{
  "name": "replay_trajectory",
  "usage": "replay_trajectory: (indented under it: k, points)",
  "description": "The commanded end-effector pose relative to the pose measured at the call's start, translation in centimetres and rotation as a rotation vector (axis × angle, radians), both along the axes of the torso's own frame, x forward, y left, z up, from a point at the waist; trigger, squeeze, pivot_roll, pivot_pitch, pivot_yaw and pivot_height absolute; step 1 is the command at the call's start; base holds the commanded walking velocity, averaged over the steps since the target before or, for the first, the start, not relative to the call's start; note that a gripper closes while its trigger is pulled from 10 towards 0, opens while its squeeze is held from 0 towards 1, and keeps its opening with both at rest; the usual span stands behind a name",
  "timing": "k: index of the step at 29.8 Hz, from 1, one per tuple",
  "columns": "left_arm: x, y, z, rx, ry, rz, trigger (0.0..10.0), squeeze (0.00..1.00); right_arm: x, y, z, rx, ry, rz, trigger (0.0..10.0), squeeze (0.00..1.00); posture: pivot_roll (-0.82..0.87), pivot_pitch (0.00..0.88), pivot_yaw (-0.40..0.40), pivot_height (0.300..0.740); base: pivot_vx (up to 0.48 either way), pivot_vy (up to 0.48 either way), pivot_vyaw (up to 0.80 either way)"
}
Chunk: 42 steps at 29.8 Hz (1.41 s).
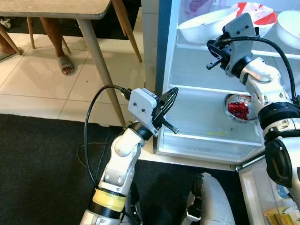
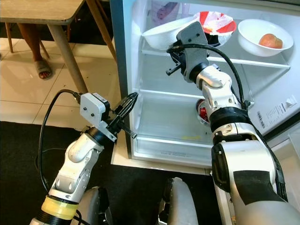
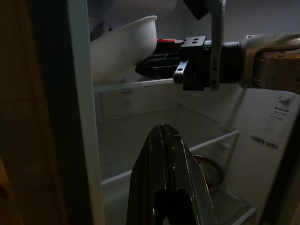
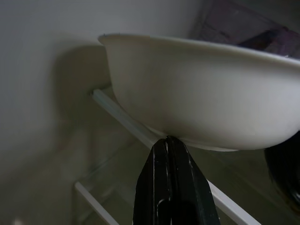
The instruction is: Restocking fridge
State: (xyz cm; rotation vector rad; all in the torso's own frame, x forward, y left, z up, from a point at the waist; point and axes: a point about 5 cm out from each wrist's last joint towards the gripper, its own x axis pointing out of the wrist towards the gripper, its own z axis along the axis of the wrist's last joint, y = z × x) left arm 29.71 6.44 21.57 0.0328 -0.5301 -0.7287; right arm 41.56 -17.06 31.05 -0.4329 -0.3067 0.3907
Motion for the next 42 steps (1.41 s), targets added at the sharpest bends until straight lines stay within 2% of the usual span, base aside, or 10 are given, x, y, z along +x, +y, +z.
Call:
replay_trajectory:
  k: [1,8,15,17,19,20,28,35,42]
  points:
    - [-0.3,-0.1,-0.2,0.000,0.007,-0.009,10.0,0.00,0.1,0.7,-0.4,-0.042,0.020,0.007,10.0,0.00,-0.02,0.273,-0.019,0.592,0.000,0.000,0.00]
    - [-0.3,-0.1,-0.2,0.002,0.004,-0.010,10.0,0.00,-0.2,0.9,-1.4,-0.130,0.053,0.106,10.0,0.00,-0.03,0.261,-0.014,0.592,0.000,0.000,0.00]
    - [-0.2,-0.1,-0.2,0.003,0.002,-0.014,10.0,0.00,-0.8,0.1,-0.9,-0.117,0.029,0.185,10.0,0.00,-0.03,0.252,-0.011,0.592,0.000,0.000,0.00]
    - [-0.1,-0.3,-0.1,0.002,0.001,-0.019,10.0,0.00,-1.7,-0.3,-0.2,-0.067,-0.001,0.319,10.0,0.00,-0.04,0.244,-0.009,0.592,0.000,0.000,0.00]
    - [-0.1,-0.3,-0.1,0.002,0.001,-0.019,10.0,0.00,-1.7,-0.3,-0.2,-0.067,-0.001,0.319,10.0,0.00,-0.04,0.244,-0.009,0.592,0.000,0.000,0.00]
    - [-0.1,-0.3,-0.1,0.001,0.000,-0.020,10.0,0.00,-2.2,-0.5,0.1,-0.041,-0.023,0.390,10.0,0.00,-0.04,0.242,-0.008,0.592,0.000,0.000,0.00]
    - [0.0,-0.3,0.0,0.003,-0.002,-0.024,10.0,0.00,-3.2,-0.5,0.1,-0.038,-0.021,0.540,10.0,0.00,-0.04,0.242,-0.001,0.592,0.000,0.000,0.00]
    - [0.0,-0.2,0.0,0.002,-0.001,-0.023,10.0,0.00,-3.1,-0.5,0.4,-0.021,-0.042,0.515,10.0,0.00,-0.04,0.244,-0.001,0.592,0.000,0.000,0.00]
    - [0.0,-0.3,0.0,0.002,0.000,-0.027,10.0,0.00,-1.7,-0.2,0.2,-0.007,-0.028,0.294,10.0,0.00,-0.04,0.249,0.004,0.592,0.000,0.000,0.00]
